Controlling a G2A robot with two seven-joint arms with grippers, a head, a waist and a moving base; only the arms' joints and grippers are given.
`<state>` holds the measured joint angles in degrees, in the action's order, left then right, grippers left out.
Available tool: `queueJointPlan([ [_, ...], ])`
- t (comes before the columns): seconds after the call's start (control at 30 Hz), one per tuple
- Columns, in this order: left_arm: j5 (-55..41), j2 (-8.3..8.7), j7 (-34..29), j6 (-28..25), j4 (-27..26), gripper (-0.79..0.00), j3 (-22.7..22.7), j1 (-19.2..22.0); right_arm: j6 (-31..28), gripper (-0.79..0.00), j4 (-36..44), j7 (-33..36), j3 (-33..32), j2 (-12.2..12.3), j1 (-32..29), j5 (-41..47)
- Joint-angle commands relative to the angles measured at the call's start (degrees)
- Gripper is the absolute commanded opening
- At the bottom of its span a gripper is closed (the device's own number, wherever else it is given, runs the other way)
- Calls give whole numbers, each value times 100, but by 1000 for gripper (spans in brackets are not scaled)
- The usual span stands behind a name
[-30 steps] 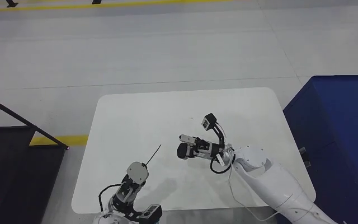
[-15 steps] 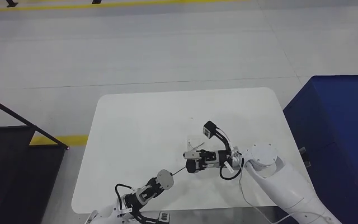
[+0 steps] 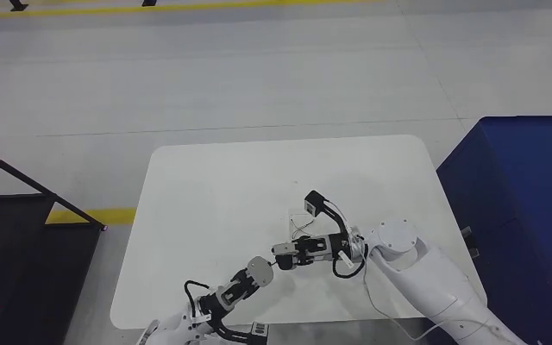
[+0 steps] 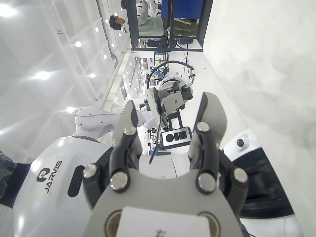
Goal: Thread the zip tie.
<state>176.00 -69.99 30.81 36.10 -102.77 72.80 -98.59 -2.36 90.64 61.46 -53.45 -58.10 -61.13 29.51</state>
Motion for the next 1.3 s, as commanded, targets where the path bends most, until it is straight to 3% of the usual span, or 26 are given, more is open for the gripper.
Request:
queueJointPlan([
  [0.0, 0, 13, -59, -20, 6, -785, -44, -2, -5, -483, -30, -10, 13, -12, 23, -11],
  [0.1, 0, 49, -58, -50, 41, -785, -81, 25, -10, -508, -69, -13, 44, -32, 56, -52],
  [0.4, 0, 141, -272, -123, 117, -785, -195, 111, -43, -486, -104, -111, 186, -98, 107, -275],
  [0.6, 0, 209, -387, -208, 157, -785, -239, 161, -186, -579, -35, -117, 229, -123, 93, -436],
  [0.93, 0, 301, -582, -159, 11, -785, -211, 27, -208, -554, 63, -222, 125, -126, 0, -522],
  [1.27, 0, 343, -671, -216, 16, -785, -255, 20, -171, -597, 141, -308, 120, -150, -39, -649],
])
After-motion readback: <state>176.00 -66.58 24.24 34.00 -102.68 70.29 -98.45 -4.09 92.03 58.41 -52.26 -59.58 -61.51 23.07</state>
